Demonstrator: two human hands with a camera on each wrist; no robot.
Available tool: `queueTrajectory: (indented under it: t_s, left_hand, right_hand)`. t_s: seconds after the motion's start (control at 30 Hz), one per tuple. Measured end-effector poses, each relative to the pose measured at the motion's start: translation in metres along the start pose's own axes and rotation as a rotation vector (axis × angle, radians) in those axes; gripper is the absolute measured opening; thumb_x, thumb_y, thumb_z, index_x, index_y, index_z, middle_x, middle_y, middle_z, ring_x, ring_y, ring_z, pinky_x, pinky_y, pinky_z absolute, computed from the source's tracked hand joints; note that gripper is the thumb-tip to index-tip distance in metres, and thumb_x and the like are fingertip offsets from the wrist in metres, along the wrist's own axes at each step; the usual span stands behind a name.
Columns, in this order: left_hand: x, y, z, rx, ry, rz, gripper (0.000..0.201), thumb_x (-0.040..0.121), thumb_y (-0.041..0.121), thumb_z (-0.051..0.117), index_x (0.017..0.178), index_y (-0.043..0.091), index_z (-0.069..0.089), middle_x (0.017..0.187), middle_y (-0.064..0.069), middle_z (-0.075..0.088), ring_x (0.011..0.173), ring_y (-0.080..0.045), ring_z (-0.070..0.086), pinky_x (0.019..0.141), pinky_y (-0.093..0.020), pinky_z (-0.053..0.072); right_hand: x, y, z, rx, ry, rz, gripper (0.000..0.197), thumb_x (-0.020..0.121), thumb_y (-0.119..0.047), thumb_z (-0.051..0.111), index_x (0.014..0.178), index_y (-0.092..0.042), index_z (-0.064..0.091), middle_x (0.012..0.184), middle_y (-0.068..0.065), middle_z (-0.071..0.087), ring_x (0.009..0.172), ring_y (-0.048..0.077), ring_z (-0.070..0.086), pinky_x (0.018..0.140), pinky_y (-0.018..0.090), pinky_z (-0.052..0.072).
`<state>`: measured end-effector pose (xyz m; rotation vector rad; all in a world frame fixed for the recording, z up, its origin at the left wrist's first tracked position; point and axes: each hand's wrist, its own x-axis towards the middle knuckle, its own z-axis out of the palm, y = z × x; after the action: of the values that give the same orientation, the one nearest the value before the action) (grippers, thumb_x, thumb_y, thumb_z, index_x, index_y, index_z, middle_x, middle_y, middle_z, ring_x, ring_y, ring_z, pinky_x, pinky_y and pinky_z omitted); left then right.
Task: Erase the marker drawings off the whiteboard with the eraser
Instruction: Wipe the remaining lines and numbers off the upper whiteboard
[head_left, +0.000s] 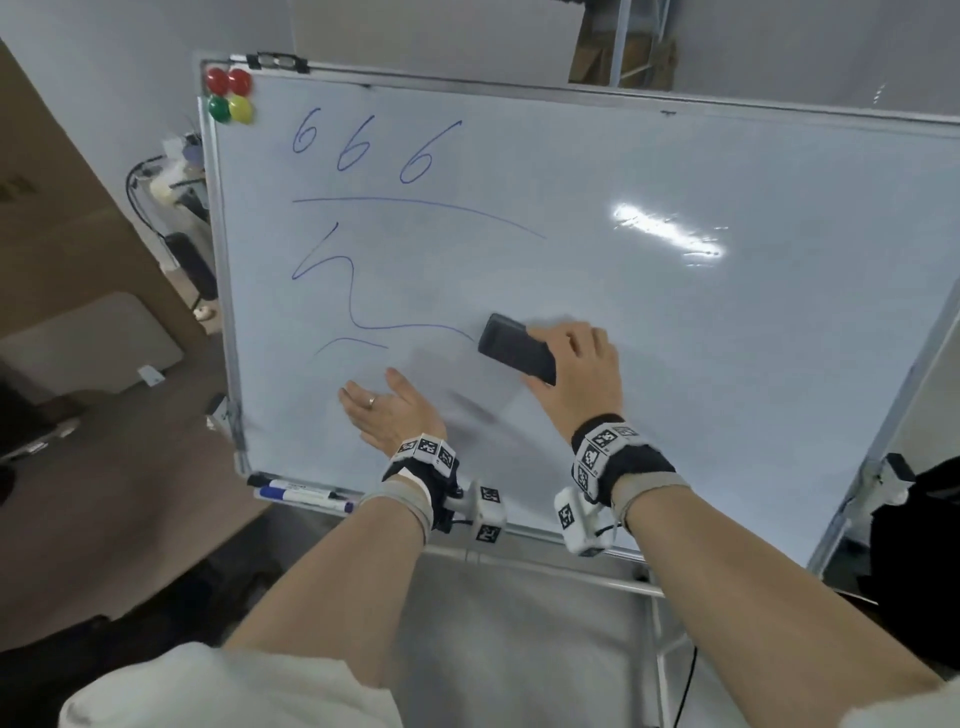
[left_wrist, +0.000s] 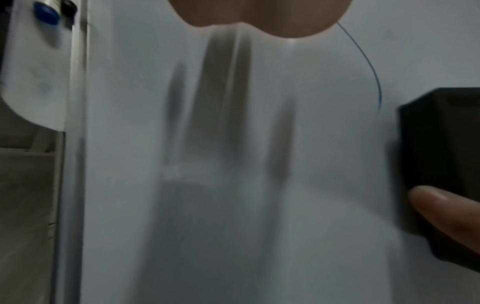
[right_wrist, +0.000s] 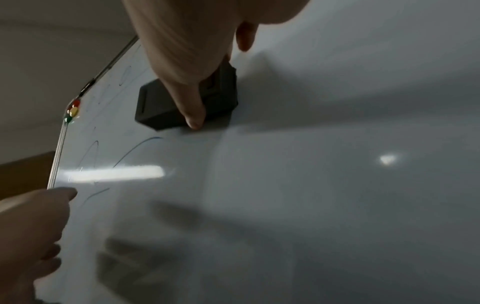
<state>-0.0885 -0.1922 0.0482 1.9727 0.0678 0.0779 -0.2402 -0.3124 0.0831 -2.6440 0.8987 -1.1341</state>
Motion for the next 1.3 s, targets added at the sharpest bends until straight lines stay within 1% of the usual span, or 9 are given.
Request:
queueTrajectory:
  t_s: [0.13, 0.2, 0.4, 0.6, 0.73, 0.8, 1.0, 1.2, 1.3]
  left_hand:
    - [0.003, -0.009, -0.008, 0.019, 0.009, -0.04, 0.065, 0.104, 0.044, 0.031, 0.155, 0.005, 0.02, 0.163, -0.009, 0.017, 0.151, -0.027, 0.016, 0.119, -0.054, 0.019]
    - [0.003, -0.012, -0.013, 0.029, 0.016, -0.077, 0.065, 0.104, 0.045, 0.03, 0.155, 0.006, 0.021, 0.164, -0.008, 0.016, 0.151, -0.026, 0.015, 0.118, -0.054, 0.018]
    - [0.026, -0.009, -0.018, 0.06, -0.023, -0.098, 0.066, 0.104, 0.047, 0.029, 0.153, 0.004, 0.027, 0.164, -0.007, 0.016, 0.15, -0.025, 0.015, 0.116, -0.057, 0.02]
    - [0.057, -0.01, -0.027, 0.055, -0.066, -0.089, 0.069, 0.103, 0.049, 0.029, 0.154, 0.002, 0.022, 0.164, -0.007, 0.014, 0.15, -0.025, 0.013, 0.116, -0.055, 0.019]
    - [0.071, -0.023, -0.033, 0.106, -0.074, -0.074, 0.068, 0.103, 0.048, 0.029, 0.153, 0.002, 0.024, 0.164, -0.009, 0.016, 0.15, -0.027, 0.016, 0.116, -0.054, 0.019]
    - [0.072, -0.029, -0.033, 0.134, -0.077, -0.069, 0.068, 0.103, 0.049, 0.027, 0.154, 0.004, 0.023, 0.164, -0.008, 0.015, 0.15, -0.026, 0.015, 0.116, -0.056, 0.016]
    - [0.073, -0.027, -0.032, 0.135, -0.147, -0.055, 0.072, 0.103, 0.051, 0.024, 0.157, 0.005, 0.014, 0.165, -0.005, 0.009, 0.151, -0.023, 0.011, 0.117, -0.055, 0.013]
    - [0.088, -0.023, -0.039, 0.116, -0.09, -0.035, 0.066, 0.103, 0.048, 0.029, 0.153, 0.005, 0.024, 0.163, -0.009, 0.016, 0.149, -0.027, 0.019, 0.115, -0.056, 0.019]
    - [0.103, -0.02, -0.047, 0.092, -0.077, -0.058, 0.065, 0.103, 0.047, 0.03, 0.153, 0.006, 0.025, 0.163, -0.008, 0.017, 0.149, -0.027, 0.019, 0.116, -0.056, 0.019]
  right_hand:
    - [0.0, 0.016, -0.013, 0.008, 0.3, 0.297, 0.054, 0.081, -0.039, 0.069, 0.127, -0.016, 0.053, 0.12, 0.01, 0.055, 0.106, 0.032, 0.047, 0.09, 0.042, 0.04]
    - [0.001, 0.012, -0.012, -0.021, 0.319, 0.369, 0.055, 0.081, -0.041, 0.068, 0.127, -0.014, 0.052, 0.12, 0.012, 0.054, 0.104, 0.032, 0.047, 0.089, 0.042, 0.04]
    - [0.01, -0.039, 0.009, -0.014, -0.145, -0.088, 0.055, 0.072, -0.034, 0.077, 0.124, -0.03, 0.059, 0.117, -0.001, 0.059, 0.11, 0.027, 0.047, 0.09, 0.042, 0.042]
    - [0.023, -0.044, 0.002, 0.013, 0.322, 0.347, 0.051, 0.073, -0.03, 0.074, 0.119, -0.016, 0.057, 0.116, 0.012, 0.056, 0.101, 0.033, 0.047, 0.089, 0.04, 0.04]
    - [-0.003, -0.071, 0.024, -0.012, -0.079, 0.055, 0.052, 0.067, -0.027, 0.081, 0.114, -0.023, 0.06, 0.115, 0.006, 0.056, 0.102, 0.03, 0.048, 0.086, 0.042, 0.045]
    - [-0.014, -0.075, 0.029, -0.105, -0.15, -0.028, 0.052, 0.066, -0.027, 0.082, 0.113, -0.027, 0.06, 0.113, 0.002, 0.057, 0.102, 0.028, 0.049, 0.085, 0.041, 0.045]
    - [0.003, -0.053, 0.0, -0.057, 0.285, 0.528, 0.052, 0.075, -0.025, 0.076, 0.121, -0.015, 0.053, 0.122, 0.014, 0.052, 0.108, 0.035, 0.044, 0.089, 0.046, 0.044]
    - [-0.003, -0.095, 0.035, -0.138, -0.187, -0.071, 0.052, 0.07, -0.025, 0.077, 0.118, -0.026, 0.058, 0.117, 0.003, 0.056, 0.106, 0.029, 0.047, 0.087, 0.044, 0.046]
    - [0.024, -0.106, 0.036, -0.106, 0.05, 0.122, 0.05, 0.074, -0.027, 0.074, 0.121, -0.021, 0.056, 0.119, 0.008, 0.055, 0.105, 0.032, 0.047, 0.087, 0.042, 0.044]
